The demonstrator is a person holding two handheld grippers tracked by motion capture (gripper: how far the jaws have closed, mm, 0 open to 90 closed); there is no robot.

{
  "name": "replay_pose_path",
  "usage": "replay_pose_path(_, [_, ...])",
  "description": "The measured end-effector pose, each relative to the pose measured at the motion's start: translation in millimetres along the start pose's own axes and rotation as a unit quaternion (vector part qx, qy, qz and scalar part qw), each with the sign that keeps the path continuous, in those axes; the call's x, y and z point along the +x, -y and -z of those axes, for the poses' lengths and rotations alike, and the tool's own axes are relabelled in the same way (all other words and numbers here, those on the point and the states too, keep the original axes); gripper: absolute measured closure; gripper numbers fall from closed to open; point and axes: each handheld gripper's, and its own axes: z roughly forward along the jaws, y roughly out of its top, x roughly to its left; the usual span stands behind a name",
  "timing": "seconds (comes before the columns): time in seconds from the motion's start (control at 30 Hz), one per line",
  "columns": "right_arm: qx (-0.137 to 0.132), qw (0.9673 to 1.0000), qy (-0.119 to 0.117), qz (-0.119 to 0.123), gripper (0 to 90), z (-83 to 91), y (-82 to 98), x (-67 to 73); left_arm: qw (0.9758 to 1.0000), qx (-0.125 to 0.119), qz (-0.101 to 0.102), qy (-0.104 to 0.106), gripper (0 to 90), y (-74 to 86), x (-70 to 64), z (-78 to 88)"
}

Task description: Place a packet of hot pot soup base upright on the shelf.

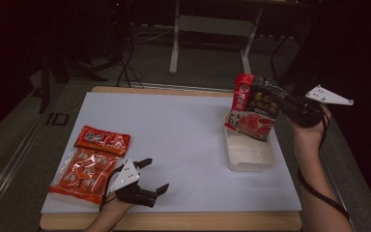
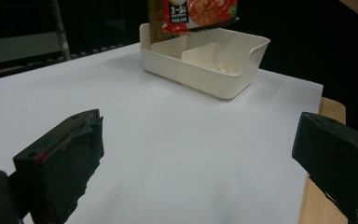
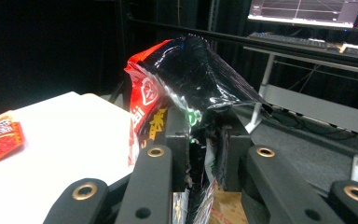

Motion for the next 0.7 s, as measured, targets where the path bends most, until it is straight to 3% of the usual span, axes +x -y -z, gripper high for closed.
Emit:
replay_pose_path(0.13, [0.003,1.0000,0.005,0.004,77.9,-5.3,4.6,-6.0,1.0000,-0.006,0.004,-0.001,2.7,1.8,0.2,0.9])
replay_pose_path(0.23, [0.007,0.9998,0.014,0.011,77.8,-10.8,7.8,-9.4,0.9997,-0.009,0.013,0.019,4.0,2.8,0.5,1.2])
replay_pose_path(0.3, [0.009,0.9998,0.013,0.014,77.9,-13.8,9.4,-11.1,0.9998,-0.005,0.008,0.019,6.2,3.0,-0.5,0.9])
replay_pose_path(0.47, [0.014,0.9997,0.007,0.018,77.8,-21.4,14.2,-15.4,0.9996,-0.010,0.014,0.022,5.1,3.2,-0.3,0.6])
replay_pose_path(0.57, [0.019,0.9995,0.007,0.023,77.8,-25.0,16.8,-16.6,0.9990,-0.014,0.028,0.033,5.1,3.7,1.5,1.1])
replay_pose_path(0.7, [0.026,0.9992,0.008,0.030,77.8,-29.9,21.5,-17.9,0.9991,-0.010,0.027,0.032,4.5,4.7,0.9,0.6])
